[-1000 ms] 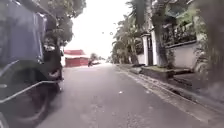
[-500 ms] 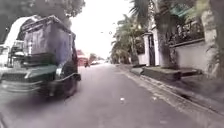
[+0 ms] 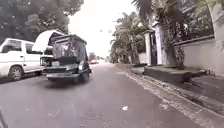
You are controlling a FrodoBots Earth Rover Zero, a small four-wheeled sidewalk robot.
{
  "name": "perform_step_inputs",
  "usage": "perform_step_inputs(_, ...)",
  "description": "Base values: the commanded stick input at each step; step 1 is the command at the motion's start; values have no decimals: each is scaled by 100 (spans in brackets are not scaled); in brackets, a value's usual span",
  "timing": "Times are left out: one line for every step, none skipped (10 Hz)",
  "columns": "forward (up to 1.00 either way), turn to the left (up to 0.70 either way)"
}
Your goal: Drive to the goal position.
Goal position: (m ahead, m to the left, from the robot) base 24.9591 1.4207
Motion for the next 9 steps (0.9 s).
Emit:
perform_step_inputs(70, 0)
perform_step_inputs(70, 0)
perform_step_inputs(70, 0)
perform_step_inputs(70, 0)
perform_step_inputs(70, 0)
perform_step_inputs(70, 0)
perform_step_inputs(70, 0)
perform_step_inputs(70, 0)
perform_step_inputs(70, 29)
